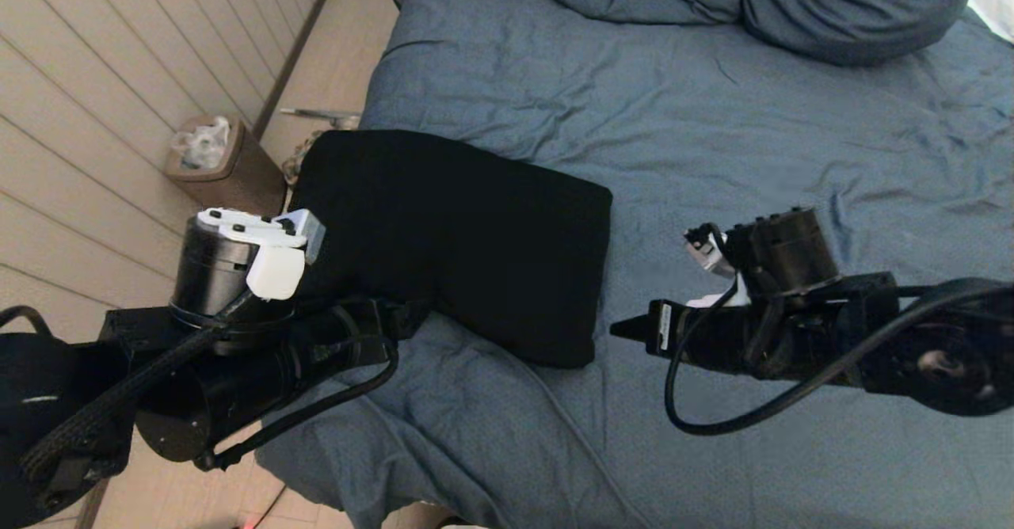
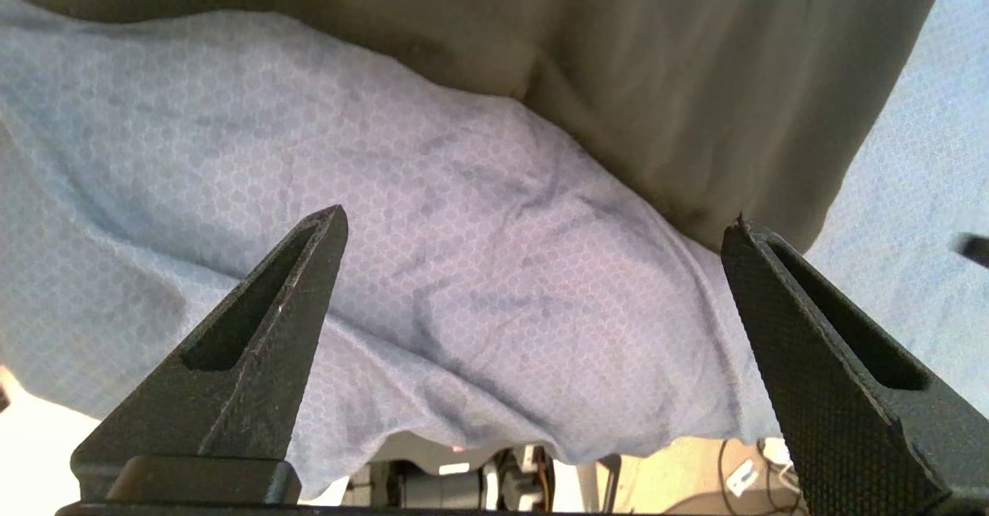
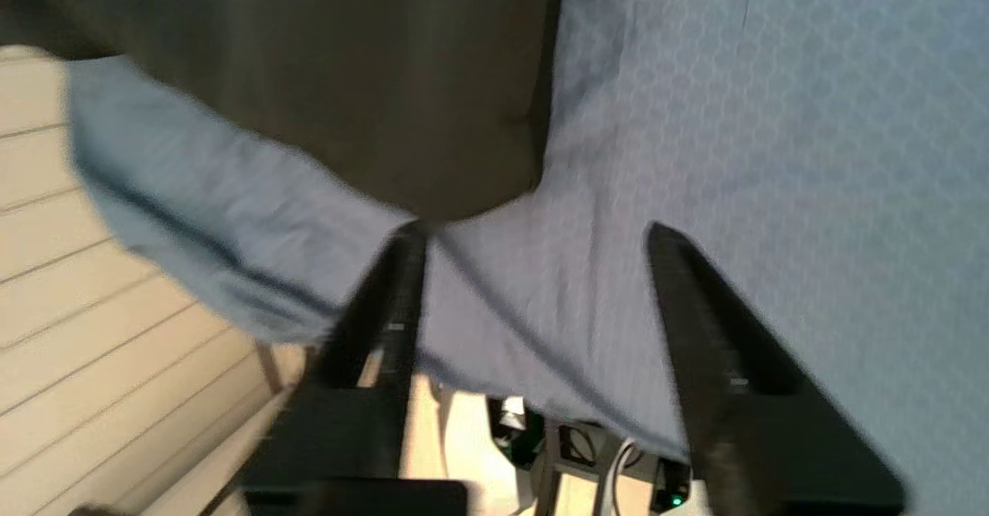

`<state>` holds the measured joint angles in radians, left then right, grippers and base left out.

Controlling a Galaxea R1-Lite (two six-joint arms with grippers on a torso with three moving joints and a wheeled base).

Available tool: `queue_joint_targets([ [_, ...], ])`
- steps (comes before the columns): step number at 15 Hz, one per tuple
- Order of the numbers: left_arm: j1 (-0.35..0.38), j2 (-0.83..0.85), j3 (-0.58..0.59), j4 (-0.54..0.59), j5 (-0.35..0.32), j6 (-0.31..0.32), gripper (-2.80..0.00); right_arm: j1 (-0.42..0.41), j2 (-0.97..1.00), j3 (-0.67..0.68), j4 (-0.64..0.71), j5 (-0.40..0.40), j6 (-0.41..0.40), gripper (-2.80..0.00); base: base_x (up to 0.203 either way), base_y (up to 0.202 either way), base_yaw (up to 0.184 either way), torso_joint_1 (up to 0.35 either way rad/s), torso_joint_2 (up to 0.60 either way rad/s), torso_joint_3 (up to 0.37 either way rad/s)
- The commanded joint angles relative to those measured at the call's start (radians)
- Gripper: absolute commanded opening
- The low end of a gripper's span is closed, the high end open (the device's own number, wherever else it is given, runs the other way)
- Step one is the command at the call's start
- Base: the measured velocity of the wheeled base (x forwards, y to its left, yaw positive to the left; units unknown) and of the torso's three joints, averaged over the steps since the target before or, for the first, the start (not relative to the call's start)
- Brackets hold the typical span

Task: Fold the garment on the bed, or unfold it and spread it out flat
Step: Unfold the black sweatshirt

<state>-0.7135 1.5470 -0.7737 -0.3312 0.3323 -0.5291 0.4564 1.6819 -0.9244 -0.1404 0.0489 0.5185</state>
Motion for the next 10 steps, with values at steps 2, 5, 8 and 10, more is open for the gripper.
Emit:
queue_joint_targets([
  [2,0.022,-0.001,0.025,-0.008,0.002,-0.006,0.0,-0.002,0.136,-0.056,-0.002,-0.025,0.004,0.0,0.0,0.0,0.0,0.0,0.0,0.0],
  [5,0.029,-0.015,0.034,-0.009,-0.001,-0.013,-2.8,-0.003,0.179,-0.128,-0.001,-0.041,0.007,0.0,0.0,0.0,0.0,0.0,0.0,0.0],
  [8,0.045,-0.005,0.037,-0.011,-0.005,-0.023,-2.8,0.002,0.225,-0.204,-0.001,-0.044,0.008,0.0,0.0,0.0,0.0,0.0,0.0,0.0],
  [10,0.045,-0.002,0.039,-0.009,-0.009,-0.034,-2.8,0.017,0.249,-0.256,-0.001,-0.044,0.008,0.0,0.0,0.0,0.0,0.0,0.0,0.0],
])
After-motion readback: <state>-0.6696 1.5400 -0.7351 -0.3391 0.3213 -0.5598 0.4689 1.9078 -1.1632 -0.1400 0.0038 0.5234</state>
